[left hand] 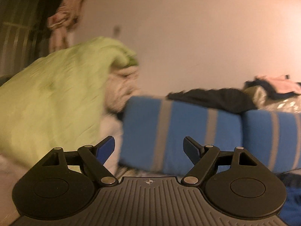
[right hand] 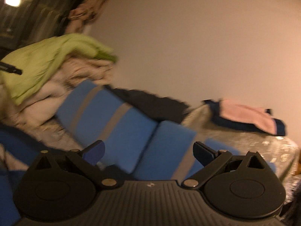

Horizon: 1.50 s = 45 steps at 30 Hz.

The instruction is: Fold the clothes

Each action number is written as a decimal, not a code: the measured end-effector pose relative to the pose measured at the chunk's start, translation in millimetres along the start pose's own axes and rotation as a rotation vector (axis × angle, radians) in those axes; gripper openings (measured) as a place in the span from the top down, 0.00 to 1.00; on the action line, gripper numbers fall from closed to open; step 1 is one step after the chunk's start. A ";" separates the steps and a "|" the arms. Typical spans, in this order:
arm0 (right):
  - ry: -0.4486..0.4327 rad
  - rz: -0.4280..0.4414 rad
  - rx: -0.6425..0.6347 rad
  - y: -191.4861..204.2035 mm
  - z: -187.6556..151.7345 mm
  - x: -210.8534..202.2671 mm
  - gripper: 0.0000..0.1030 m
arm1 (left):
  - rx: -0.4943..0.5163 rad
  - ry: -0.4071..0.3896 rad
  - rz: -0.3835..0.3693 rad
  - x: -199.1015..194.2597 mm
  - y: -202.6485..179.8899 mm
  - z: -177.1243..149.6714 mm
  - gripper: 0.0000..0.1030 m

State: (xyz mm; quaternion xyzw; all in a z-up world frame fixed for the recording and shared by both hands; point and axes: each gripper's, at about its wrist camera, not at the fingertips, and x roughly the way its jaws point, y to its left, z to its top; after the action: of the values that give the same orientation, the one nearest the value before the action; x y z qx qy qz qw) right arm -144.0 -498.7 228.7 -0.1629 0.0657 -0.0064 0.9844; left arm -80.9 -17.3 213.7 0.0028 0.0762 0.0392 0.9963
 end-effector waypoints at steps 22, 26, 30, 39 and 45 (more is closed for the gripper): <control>0.194 0.280 0.148 113.4 -56.6 51.8 0.00 | -0.921 0.135 0.146 -32.3 180.7 -185.9 0.24; 0.214 0.281 0.137 121.5 -60.2 54.0 0.00 | -1.058 0.132 0.182 -38.5 203.7 -211.5 0.24; 0.221 0.276 0.160 122.0 -61.3 52.9 0.00 | -1.169 0.136 0.248 -41.7 220.9 -234.0 0.24; 0.230 0.245 0.166 121.7 -58.9 55.7 0.00 | -1.320 0.154 0.318 -26.1 244.8 -271.8 0.61; 0.239 0.239 0.157 124.3 -61.9 55.9 0.00 | -1.221 0.178 0.331 -10.0 238.5 -249.2 0.88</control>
State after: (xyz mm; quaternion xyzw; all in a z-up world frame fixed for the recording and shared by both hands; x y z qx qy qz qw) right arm -97.8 -402.7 123.5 -0.0746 0.2002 0.0860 0.9731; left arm -147.1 219.6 -28.4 -0.5570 0.1210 0.2290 0.7891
